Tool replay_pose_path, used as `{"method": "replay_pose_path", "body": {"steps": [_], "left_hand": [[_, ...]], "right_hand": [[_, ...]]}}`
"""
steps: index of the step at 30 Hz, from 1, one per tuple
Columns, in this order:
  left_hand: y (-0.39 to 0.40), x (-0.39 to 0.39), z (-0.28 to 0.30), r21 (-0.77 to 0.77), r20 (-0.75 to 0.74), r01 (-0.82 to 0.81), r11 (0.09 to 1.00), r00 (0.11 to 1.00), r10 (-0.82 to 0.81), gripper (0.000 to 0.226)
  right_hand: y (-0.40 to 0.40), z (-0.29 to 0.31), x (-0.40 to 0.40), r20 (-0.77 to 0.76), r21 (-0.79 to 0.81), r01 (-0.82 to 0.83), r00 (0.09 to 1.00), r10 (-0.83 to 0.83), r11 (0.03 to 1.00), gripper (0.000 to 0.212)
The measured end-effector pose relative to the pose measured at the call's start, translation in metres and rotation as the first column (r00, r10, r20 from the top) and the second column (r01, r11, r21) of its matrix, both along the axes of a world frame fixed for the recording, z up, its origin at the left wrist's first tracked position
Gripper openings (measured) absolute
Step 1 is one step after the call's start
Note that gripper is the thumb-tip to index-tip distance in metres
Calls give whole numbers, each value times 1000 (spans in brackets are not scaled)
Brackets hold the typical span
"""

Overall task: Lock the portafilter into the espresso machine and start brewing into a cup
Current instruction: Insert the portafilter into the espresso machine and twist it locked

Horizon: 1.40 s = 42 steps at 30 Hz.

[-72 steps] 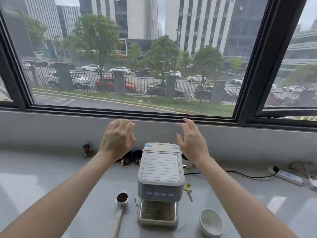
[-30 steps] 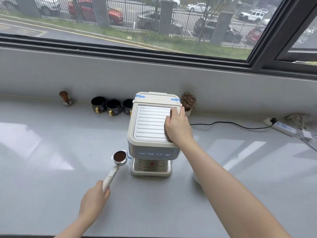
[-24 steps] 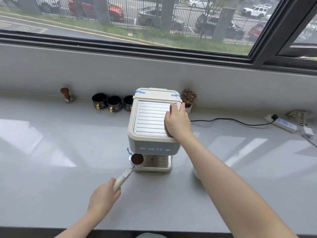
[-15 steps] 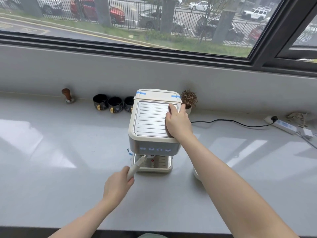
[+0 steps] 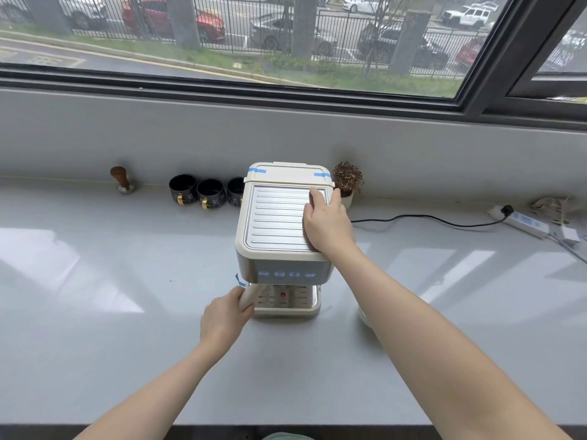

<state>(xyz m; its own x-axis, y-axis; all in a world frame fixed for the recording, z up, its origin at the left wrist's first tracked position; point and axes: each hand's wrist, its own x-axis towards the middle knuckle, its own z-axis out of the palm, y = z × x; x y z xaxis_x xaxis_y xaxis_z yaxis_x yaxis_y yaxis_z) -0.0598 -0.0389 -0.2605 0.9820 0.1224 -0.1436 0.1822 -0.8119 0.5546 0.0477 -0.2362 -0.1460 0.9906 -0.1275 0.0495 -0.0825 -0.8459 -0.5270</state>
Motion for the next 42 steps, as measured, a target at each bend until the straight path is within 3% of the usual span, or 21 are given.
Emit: {"method": "replay_pose_path", "body": {"steps": [18,30,42], "left_hand": [[20,13,3,-60,3,79,995,997,-79,4],[43,39,18,-9,-46,176,984,983,-177,7],[29,22,11,-27,-20,110,994,994,-111,7]], "right_hand": [[0,1,0,5,-7,9,1000,-9,1000,48],[1,-1,2,14,-27,12,1000,-12,1000,47],[2,0,0,13,-14,27,1000,-27,1000,48]]}}
